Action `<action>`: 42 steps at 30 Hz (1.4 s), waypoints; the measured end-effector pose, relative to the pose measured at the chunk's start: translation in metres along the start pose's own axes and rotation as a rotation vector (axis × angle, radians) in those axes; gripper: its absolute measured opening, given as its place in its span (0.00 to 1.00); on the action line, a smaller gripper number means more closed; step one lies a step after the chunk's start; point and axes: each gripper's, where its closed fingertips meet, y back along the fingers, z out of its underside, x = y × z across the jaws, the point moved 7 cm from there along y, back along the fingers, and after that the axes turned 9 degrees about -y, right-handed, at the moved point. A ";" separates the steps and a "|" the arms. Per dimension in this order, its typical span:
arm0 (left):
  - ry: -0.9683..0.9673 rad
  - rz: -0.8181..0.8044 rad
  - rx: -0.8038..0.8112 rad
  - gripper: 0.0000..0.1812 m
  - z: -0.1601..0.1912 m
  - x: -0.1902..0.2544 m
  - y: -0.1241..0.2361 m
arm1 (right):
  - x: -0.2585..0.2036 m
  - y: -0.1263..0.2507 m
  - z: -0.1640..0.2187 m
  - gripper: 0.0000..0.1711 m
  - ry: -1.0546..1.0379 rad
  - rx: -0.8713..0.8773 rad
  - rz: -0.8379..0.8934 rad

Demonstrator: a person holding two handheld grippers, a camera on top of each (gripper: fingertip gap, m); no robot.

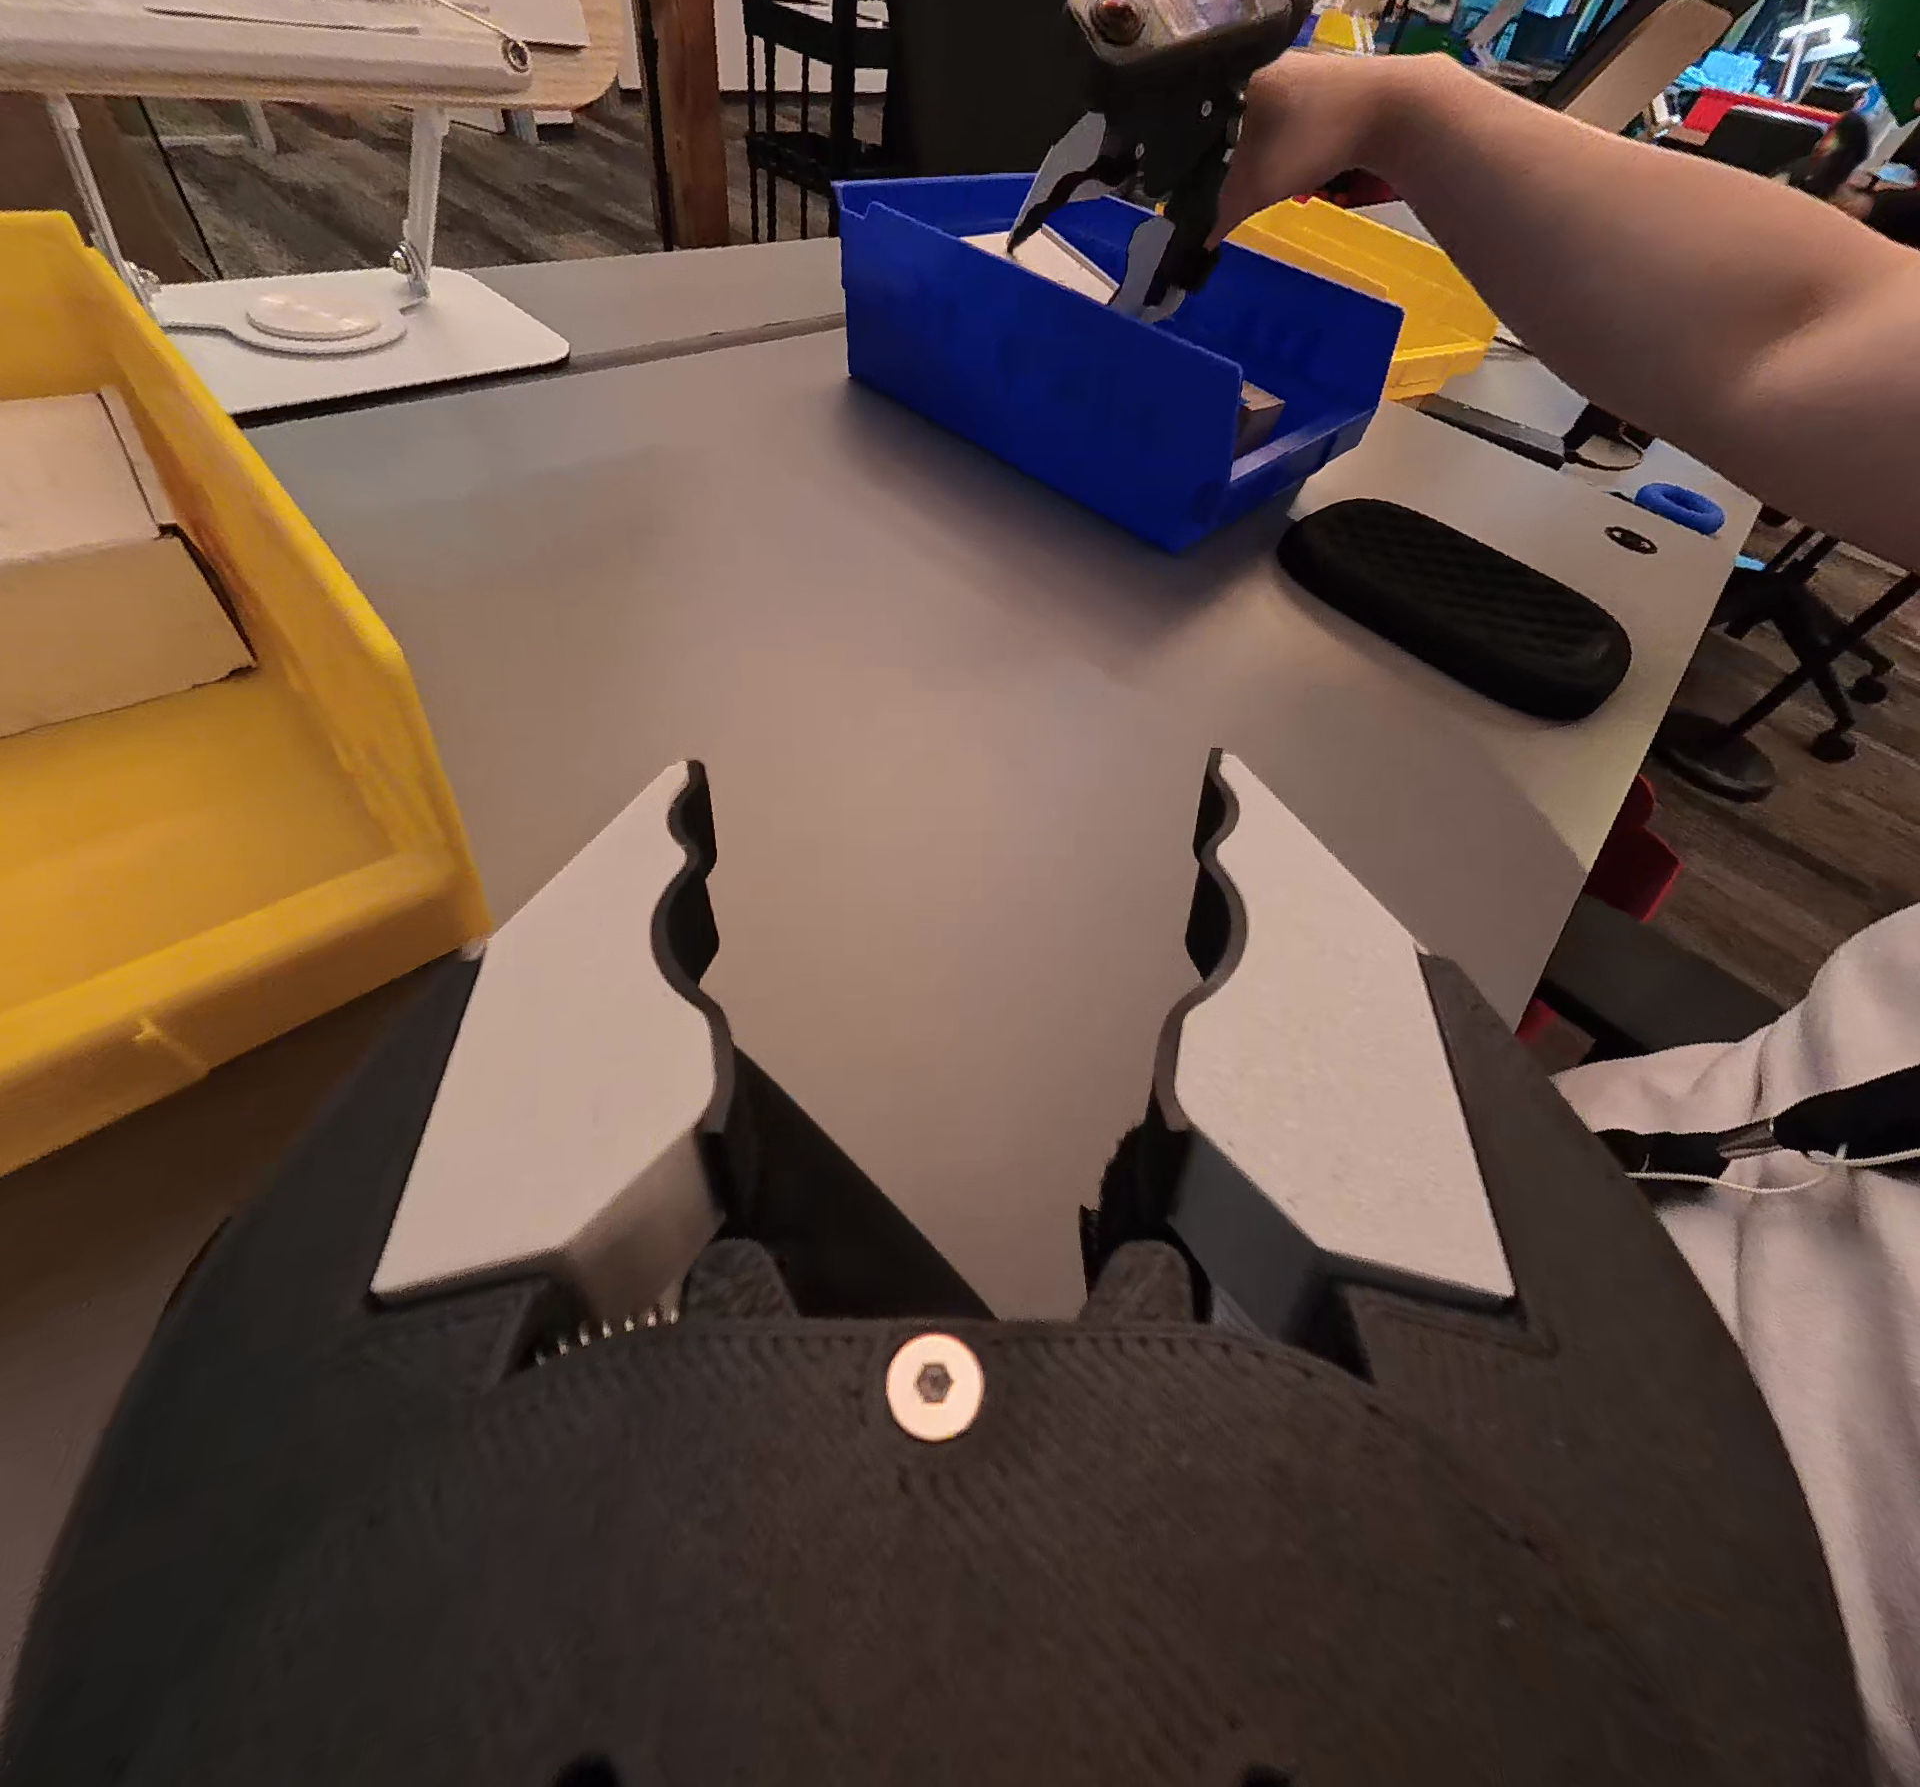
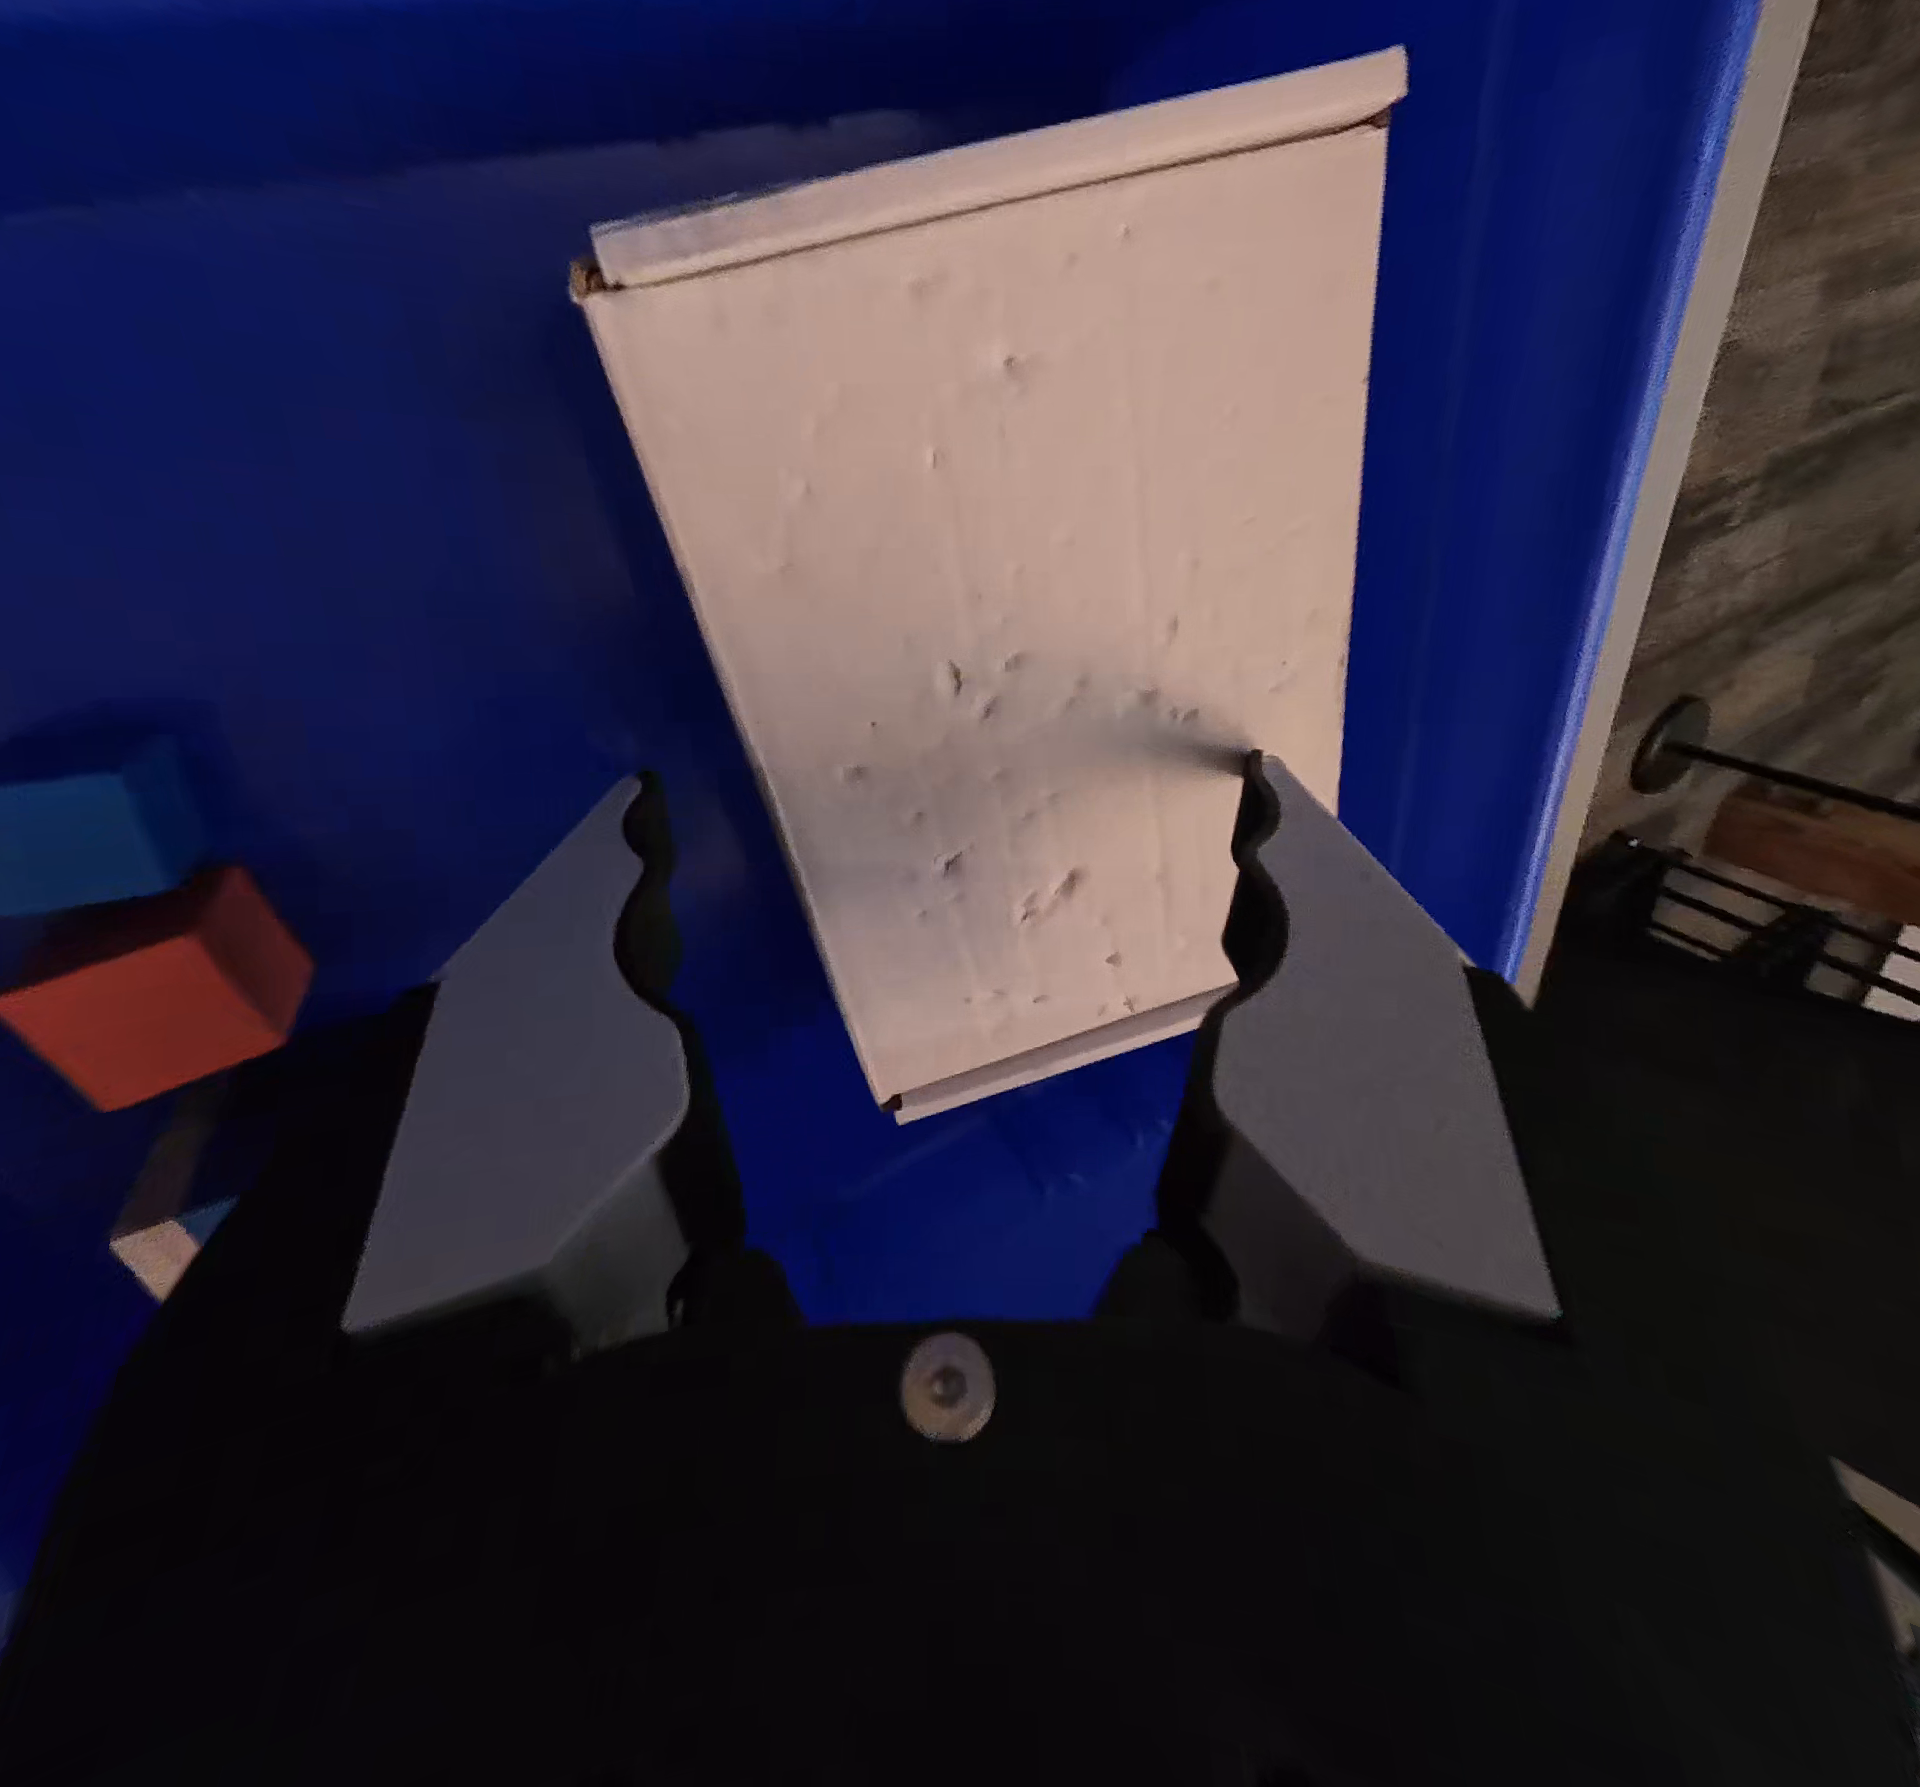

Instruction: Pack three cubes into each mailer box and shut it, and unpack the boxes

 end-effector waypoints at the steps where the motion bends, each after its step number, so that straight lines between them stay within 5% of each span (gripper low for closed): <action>1: 0.000 -0.003 -0.002 0.51 0.001 0.000 0.001 | 0.000 0.001 -0.001 0.61 -0.014 -0.001 -0.003; 4: 0.001 -0.006 -0.002 0.51 0.001 -0.001 0.005 | -0.010 0.005 0.001 0.39 0.002 -0.004 -0.060; 15: -0.001 -0.035 0.022 0.51 -0.005 -0.005 0.005 | -0.012 0.005 0.001 0.47 0.005 -0.022 0.087; 18: -0.030 -0.126 0.061 0.50 -0.024 -0.021 0.021 | -0.012 0.059 -0.022 0.49 -0.078 0.228 0.225; 22: -0.192 -0.291 0.093 0.51 -0.068 -0.065 0.045 | -0.023 0.186 -0.064 0.56 -0.243 0.821 0.406; 26: -0.415 -0.355 -0.120 0.62 -0.100 -0.134 0.023 | -0.045 0.270 -0.088 0.61 -0.258 1.240 0.386; 30: -0.654 -0.217 -0.444 0.64 -0.098 -0.185 -0.035 | -0.050 0.283 -0.103 0.65 -0.255 1.254 0.368; 33: -0.657 -0.053 -0.683 0.65 -0.081 -0.210 -0.076 | -0.052 0.275 -0.108 0.64 -0.262 1.293 0.332; 36: -0.685 0.014 -0.833 0.65 -0.067 -0.237 -0.110 | -0.028 0.248 -0.108 0.65 -0.474 1.113 0.386; 39: -0.719 0.052 -0.978 0.68 -0.049 -0.262 -0.135 | 0.001 0.227 -0.091 0.65 -0.746 0.895 0.631; 42: -0.730 0.099 -1.043 0.71 -0.037 -0.276 -0.153 | 0.010 0.211 -0.092 0.64 -0.906 0.862 0.634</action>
